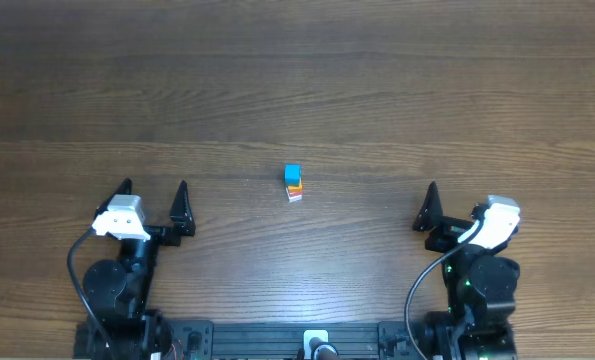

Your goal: Stack Cubes

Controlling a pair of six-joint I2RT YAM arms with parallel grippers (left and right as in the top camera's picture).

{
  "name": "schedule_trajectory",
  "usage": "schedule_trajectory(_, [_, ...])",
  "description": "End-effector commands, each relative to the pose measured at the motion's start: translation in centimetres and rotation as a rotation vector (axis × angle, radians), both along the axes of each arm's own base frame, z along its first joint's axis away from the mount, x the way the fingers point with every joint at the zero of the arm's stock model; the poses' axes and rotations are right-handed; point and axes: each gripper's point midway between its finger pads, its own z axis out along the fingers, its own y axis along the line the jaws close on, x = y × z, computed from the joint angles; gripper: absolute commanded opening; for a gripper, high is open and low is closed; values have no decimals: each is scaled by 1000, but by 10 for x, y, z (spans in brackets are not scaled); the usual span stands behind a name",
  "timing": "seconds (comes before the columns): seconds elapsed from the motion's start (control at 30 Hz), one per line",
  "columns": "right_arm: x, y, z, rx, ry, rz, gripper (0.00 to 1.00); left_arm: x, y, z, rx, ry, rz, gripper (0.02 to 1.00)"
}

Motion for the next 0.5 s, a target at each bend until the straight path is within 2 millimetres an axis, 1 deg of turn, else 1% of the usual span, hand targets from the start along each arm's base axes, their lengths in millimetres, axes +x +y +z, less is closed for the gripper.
schedule_trajectory(0.03, [0, 1, -23, -46, 19, 23, 991, 0, -1, -2, 14, 0, -9, 1000])
schedule_trajectory(0.13, [2, 2, -39, -71, 50, 34, 993, 0, -1, -2, 14, 0, -9, 1000])
schedule_trajectory(0.17, [3, 3, -40, -78, 47, 39, 991, 0, -1, -2, 14, 0, -9, 1000])
schedule_trajectory(0.27, [6, 18, -37, -125, 28, 144, 993, 0, -1, -2, 14, 0, -9, 1000])
schedule_trajectory(0.33, [6, 25, -37, -143, 27, 185, 991, 0, -1, -2, 14, 0, -9, 1000])
schedule_trajectory(0.5, [6, 23, -36, -145, 23, 175, 991, 0, -1, -2, 14, 0, -9, 1000])
